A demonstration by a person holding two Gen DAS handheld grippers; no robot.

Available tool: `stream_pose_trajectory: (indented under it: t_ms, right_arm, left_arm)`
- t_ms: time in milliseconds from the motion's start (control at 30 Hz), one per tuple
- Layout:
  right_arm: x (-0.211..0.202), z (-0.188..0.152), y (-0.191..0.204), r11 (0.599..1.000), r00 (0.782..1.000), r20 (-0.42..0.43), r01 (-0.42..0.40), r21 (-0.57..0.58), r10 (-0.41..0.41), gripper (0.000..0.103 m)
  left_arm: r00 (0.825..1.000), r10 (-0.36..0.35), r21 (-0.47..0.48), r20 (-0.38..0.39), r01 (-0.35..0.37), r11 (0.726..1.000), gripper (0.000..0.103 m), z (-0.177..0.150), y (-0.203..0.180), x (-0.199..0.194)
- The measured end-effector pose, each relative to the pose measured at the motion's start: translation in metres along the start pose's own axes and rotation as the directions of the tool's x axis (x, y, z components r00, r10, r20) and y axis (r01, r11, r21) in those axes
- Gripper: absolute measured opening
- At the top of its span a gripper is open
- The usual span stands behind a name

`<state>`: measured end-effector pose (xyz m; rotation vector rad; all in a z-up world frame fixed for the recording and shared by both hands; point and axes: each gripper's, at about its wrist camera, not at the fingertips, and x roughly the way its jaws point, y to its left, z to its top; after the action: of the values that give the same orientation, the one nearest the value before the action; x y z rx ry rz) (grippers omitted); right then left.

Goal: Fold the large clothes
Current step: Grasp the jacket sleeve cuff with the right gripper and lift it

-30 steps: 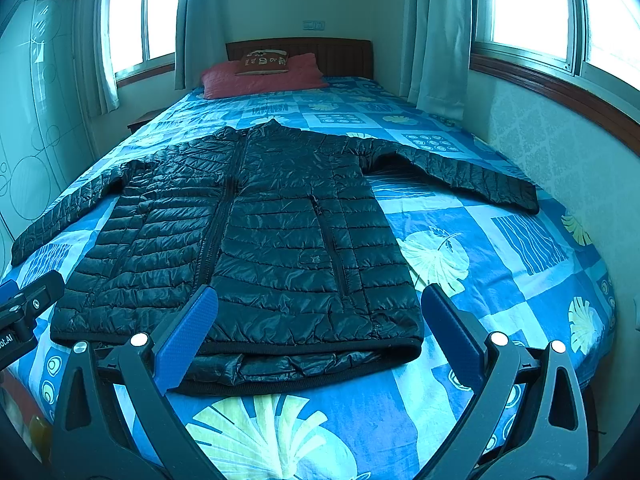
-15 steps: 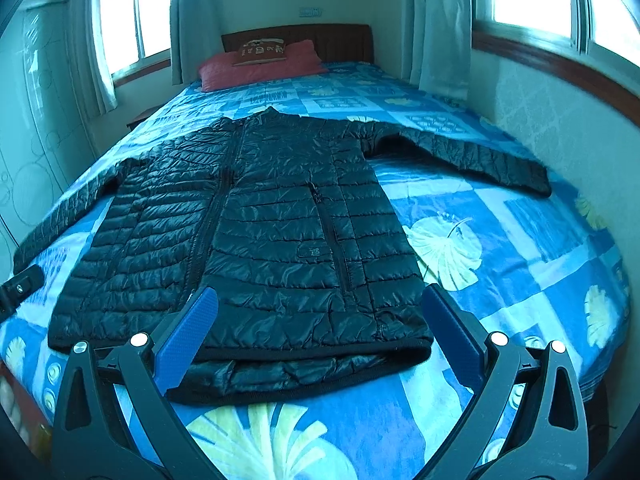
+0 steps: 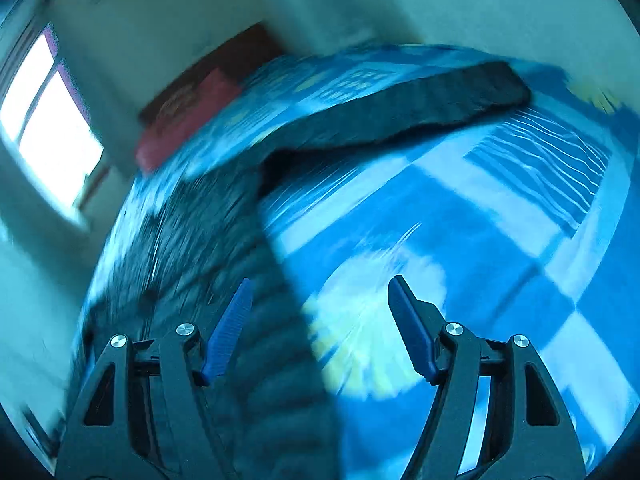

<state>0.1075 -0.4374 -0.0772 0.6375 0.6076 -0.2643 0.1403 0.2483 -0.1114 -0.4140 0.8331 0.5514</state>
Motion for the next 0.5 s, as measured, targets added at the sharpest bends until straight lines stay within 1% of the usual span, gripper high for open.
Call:
stream_pose_trajectory:
  t_ms: [33, 100, 133, 233, 333, 433, 500]
  right_arm:
    - [0.007, 0.014, -0.019, 0.998, 1.000, 0.023, -0.008, 0.058, 0.007, 0.071]
    - [0.018, 0.032, -0.041, 0.993, 0.999, 0.046, -0.004, 0.119, -0.001, 0.071]
    - [0.025, 0.044, -0.059, 0.987, 0.998, 0.065, -0.005, 0.162, -0.005, 0.070]
    - [0.040, 0.069, -0.094, 0.971, 0.995, 0.098, -0.010, 0.241, -0.014, 0.066]
    - [0.059, 0.090, -0.127, 0.948, 0.992, 0.122, -0.013, 0.319, -0.027, 0.064]
    - [0.077, 0.106, -0.155, 0.918, 0.988, 0.152, -0.048, 0.393, -0.013, 0.064]
    - [0.088, 0.114, -0.166, 0.905, 0.985, 0.173, -0.074, 0.420, 0.001, 0.064]
  left_arm:
    - [1.000, 0.013, -0.010, 0.000, -0.013, 1.000, 0.098, 0.002, 0.002, 0.008]
    - [0.999, 0.039, -0.023, -0.010, -0.039, 0.999, 0.098, 0.005, 0.006, 0.023]
    - [0.999, 0.045, -0.032, -0.019, -0.045, 0.998, 0.098, 0.006, 0.008, 0.030]
    - [0.998, 0.044, -0.059, -0.048, -0.047, 0.997, 0.098, 0.006, 0.012, 0.048]
    - [0.997, 0.071, -0.041, -0.024, -0.072, 0.997, 0.098, 0.005, 0.010, 0.051]
    - [0.996, 0.087, -0.029, -0.023, -0.087, 0.996, 0.098, 0.005, 0.007, 0.055]
    - [0.996, 0.090, -0.026, -0.019, -0.091, 0.996, 0.098, 0.005, 0.006, 0.057]
